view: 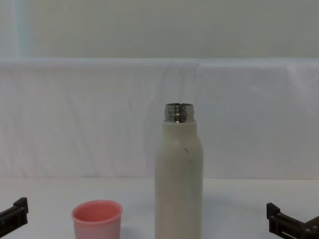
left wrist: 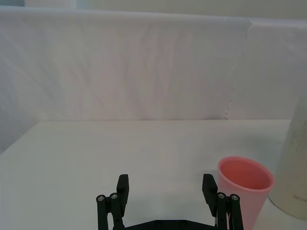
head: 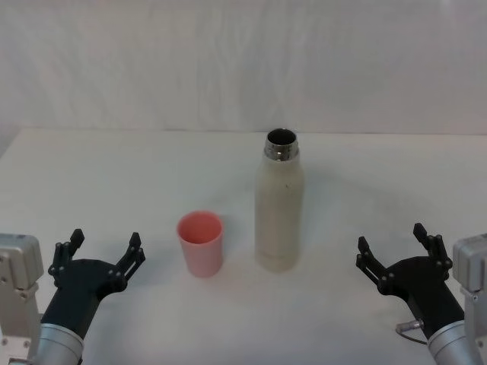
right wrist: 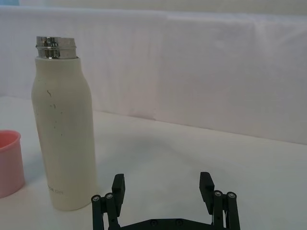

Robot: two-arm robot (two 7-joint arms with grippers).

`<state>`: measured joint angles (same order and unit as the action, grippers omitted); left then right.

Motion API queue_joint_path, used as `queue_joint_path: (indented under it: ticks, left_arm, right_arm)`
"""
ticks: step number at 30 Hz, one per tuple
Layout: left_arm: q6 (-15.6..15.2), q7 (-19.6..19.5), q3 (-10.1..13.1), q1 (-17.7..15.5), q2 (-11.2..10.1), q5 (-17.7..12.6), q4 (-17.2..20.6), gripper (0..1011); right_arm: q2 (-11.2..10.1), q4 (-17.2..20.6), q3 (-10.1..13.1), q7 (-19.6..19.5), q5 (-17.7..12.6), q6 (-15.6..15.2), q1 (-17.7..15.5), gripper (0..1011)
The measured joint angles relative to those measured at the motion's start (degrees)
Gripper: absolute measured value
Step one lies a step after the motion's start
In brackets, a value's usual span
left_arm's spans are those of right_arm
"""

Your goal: Grasp the thermos with one hand and pour water into the cup lid.

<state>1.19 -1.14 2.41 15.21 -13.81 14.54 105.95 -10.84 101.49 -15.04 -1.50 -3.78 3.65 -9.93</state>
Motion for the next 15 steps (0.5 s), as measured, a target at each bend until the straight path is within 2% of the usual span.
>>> queue_joint_path:
  ticks: [15]
  left_arm:
    - [0.00,0.00,0.00,0.00,0.00,0.00,0.00,1001]
  right_arm:
    - [0.00,0.00,0.00,0.00,0.00,0.00,0.00,1001]
